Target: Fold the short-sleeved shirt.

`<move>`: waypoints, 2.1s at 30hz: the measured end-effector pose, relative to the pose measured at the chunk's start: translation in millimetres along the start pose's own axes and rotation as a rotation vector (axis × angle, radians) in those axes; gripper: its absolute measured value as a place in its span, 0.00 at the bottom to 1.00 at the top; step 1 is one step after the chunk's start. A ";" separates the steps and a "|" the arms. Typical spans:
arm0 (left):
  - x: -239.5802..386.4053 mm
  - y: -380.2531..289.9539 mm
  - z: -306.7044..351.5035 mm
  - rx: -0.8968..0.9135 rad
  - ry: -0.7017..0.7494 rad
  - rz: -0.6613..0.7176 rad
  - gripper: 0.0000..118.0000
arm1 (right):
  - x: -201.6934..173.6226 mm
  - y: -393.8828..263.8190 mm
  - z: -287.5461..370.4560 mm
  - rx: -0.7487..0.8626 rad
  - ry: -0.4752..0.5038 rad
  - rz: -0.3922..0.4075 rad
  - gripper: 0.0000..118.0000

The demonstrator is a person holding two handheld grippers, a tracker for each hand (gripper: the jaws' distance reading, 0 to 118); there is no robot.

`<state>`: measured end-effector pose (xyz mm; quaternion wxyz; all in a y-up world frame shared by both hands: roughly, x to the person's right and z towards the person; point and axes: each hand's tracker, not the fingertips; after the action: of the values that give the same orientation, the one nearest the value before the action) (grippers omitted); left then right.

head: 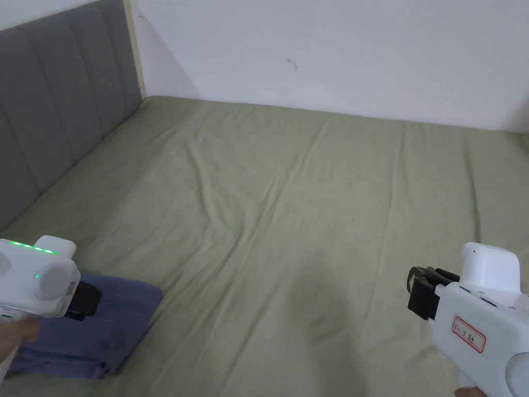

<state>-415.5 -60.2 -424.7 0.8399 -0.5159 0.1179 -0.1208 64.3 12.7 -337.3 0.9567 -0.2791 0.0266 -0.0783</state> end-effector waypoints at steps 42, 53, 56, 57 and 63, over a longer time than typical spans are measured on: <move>213.6 -29.7 384.0 1.072 -0.236 0.151 0.00 | 25.8 80.3 160.2 0.626 -0.161 0.148 0.01; 215.0 -27.8 376.7 0.992 -0.296 0.183 0.97 | 30.9 80.0 155.7 0.594 -0.180 0.102 0.63; 211.4 -24.6 371.6 0.998 -0.311 0.178 0.97 | 33.2 79.4 154.2 0.583 -0.172 0.094 0.78; 212.6 -23.1 370.8 0.987 -0.291 0.172 0.97 | 33.7 78.8 154.0 0.585 -0.170 0.093 0.78; 213.7 -30.7 371.1 1.008 -0.288 0.139 0.97 | 31.9 76.7 149.3 0.571 -0.174 0.117 0.78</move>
<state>-96.8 168.0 -249.7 0.9974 -0.0504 -0.0377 -0.0344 120.3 150.4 -253.0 0.9980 -0.0025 -0.0624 -0.0031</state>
